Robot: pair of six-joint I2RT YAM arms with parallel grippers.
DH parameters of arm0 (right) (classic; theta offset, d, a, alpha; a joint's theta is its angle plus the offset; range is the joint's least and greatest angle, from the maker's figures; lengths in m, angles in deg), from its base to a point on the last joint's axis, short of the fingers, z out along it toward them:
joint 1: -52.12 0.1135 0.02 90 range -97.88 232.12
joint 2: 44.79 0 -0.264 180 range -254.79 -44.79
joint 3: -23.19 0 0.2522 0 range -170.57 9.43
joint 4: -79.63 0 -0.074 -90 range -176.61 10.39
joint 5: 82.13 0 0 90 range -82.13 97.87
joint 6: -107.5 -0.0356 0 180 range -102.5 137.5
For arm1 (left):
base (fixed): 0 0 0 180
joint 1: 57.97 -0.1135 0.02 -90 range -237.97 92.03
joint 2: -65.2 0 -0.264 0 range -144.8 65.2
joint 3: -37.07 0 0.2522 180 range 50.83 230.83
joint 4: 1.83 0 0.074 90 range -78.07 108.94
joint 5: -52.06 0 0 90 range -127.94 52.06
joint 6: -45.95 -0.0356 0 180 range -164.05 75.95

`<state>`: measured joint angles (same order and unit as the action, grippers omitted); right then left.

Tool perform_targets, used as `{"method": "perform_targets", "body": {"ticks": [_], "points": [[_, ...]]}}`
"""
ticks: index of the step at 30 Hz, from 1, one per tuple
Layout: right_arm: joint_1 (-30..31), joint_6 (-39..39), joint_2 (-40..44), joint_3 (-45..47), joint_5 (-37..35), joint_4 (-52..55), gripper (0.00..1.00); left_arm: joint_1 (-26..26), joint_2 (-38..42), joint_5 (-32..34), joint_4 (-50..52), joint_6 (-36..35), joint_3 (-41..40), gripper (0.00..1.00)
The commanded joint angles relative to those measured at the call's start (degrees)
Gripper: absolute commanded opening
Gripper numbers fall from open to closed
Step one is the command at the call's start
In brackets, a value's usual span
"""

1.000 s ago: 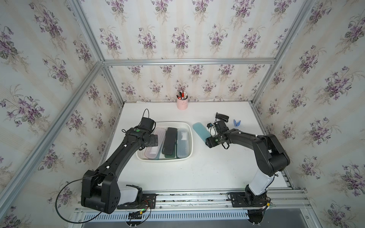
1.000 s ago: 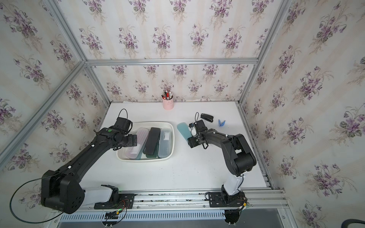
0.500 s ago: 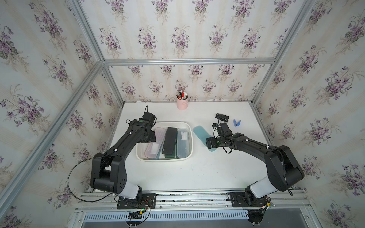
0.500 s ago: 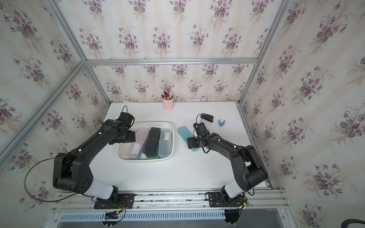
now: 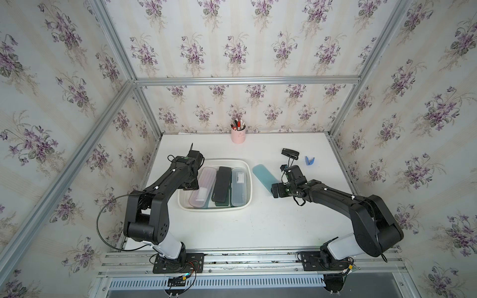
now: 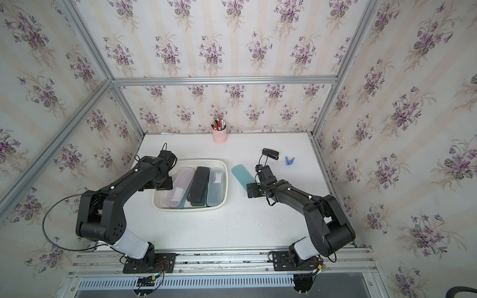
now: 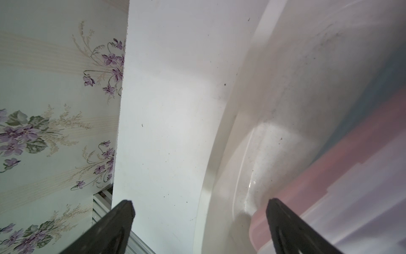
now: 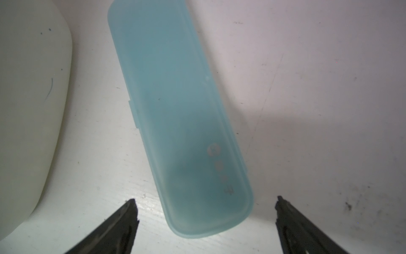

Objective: Put the pencil case into the storage box
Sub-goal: Adjust the pencil case in the storage box.

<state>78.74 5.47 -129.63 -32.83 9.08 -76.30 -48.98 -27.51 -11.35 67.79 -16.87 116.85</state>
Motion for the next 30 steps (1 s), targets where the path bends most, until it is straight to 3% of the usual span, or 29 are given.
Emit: {"method": "perform_targets", "body": {"ticks": [1,9,15,30], "points": [[0.03,-0.96,1.12,0.17,-0.47,-1.21,1.0,0.13,-0.63,-0.36,-1.1,0.77,-0.83,0.99],[0.02,-1.58,2.78,-0.47,-1.21,0.06,1.0,2.57,0.41,-5.88,-3.38,2.72,-3.81,0.99],[0.06,-2.12,3.13,0.44,-1.21,-0.31,1.0,5.61,1.72,-6.51,-3.39,4.63,-4.03,0.99],[0.09,-2.38,5.12,1.41,-1.48,0.32,1.0,8.5,-3.69,-1.67,-4.02,2.96,1.96,0.99]]}}
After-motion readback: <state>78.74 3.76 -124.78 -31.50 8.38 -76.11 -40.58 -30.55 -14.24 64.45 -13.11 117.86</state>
